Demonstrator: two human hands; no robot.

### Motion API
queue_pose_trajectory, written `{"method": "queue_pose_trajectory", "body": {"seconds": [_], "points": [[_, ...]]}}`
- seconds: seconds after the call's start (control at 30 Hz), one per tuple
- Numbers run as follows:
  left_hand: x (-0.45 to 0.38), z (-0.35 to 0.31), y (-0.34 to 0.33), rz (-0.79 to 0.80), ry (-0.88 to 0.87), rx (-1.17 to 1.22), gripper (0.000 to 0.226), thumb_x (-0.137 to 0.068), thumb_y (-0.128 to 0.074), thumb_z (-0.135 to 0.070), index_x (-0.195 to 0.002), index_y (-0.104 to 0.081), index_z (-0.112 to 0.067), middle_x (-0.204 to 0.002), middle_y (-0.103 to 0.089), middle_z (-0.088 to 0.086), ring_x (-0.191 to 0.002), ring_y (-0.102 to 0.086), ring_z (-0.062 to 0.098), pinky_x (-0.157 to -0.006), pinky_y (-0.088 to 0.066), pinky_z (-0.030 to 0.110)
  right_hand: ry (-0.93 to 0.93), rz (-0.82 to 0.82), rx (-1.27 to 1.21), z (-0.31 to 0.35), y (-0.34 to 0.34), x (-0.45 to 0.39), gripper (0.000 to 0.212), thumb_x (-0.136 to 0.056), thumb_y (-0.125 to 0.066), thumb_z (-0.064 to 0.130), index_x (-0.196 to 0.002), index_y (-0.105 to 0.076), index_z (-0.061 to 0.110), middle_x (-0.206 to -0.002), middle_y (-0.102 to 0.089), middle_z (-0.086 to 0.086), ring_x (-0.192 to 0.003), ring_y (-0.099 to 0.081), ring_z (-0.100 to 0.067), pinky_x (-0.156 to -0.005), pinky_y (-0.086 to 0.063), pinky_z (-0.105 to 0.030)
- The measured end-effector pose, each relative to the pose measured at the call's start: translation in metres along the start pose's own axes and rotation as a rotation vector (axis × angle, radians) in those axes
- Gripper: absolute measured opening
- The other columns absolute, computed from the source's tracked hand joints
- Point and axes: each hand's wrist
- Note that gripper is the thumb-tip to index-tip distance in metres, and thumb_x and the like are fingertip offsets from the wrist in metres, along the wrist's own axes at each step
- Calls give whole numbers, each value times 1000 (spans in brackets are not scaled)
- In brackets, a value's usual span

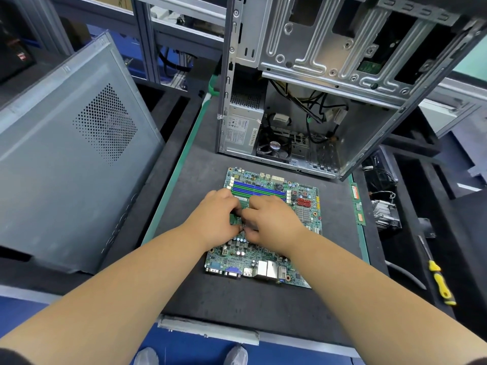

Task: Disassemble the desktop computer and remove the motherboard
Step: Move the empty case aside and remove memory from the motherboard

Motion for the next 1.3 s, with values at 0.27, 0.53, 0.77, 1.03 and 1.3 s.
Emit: {"method": "queue_pose_trajectory", "body": {"seconds": [0.27, 0.53, 0.77, 1.03, 1.3], "points": [[0, 3, -1, -6, -18, 31, 27, -75, -75, -31, -95, -60, -22, -96, -42, -9, -99, -43, 18, -81, -42, 30, 29, 45, 69, -2, -5, -4, 22, -81, -63, 21, -99, -62, 9, -93, -51, -11, -82, -46, -28, -56, -31, -34], [10, 15, -6, -90, -86, 172, 28, -74, -77, -30, -97, -62, -23, -97, -49, -13, -97, -47, 14, -86, -44, 28, 110, 22, 72, -1, -5, 0, 15, -77, -70, 18, -90, -68, 11, -94, -63, -6, -82, -57, -30, -51, -42, -31], [12, 19, -10, -134, -82, 214, 28, -72, -77, -31, -95, -62, -28, -98, -50, -15, -99, -49, 12, -87, -44, 27, 98, -14, -31, -8, -5, 0, 9, -79, -64, 21, -85, -64, 15, -91, -61, 1, -87, -54, -25, -56, -47, -33], [13, 19, -10, -121, -74, 208, 26, -74, -76, -29, -97, -63, -31, -99, -51, -17, -100, -49, 6, -89, -42, 22, 125, 49, -155, -24, 5, 1, 23, -85, -67, 29, -106, -63, 20, -107, -55, 4, -95, -53, -16, -81, -45, -31], [8, -5, 6, -137, 200, 481, 12, -90, -62, -20, -96, -70, -27, -94, -61, -13, -90, -59, 5, -80, -50, 25, -92, -60, -478, -24, 6, 8, 51, -79, -76, 21, -124, -52, 26, -114, -51, 13, -104, -48, -3, -94, -37, -15]]}}
Point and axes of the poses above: each hand's wrist, its own x-axis away from the middle knuckle, its own y-axis out of the back of the hand, z = x × y
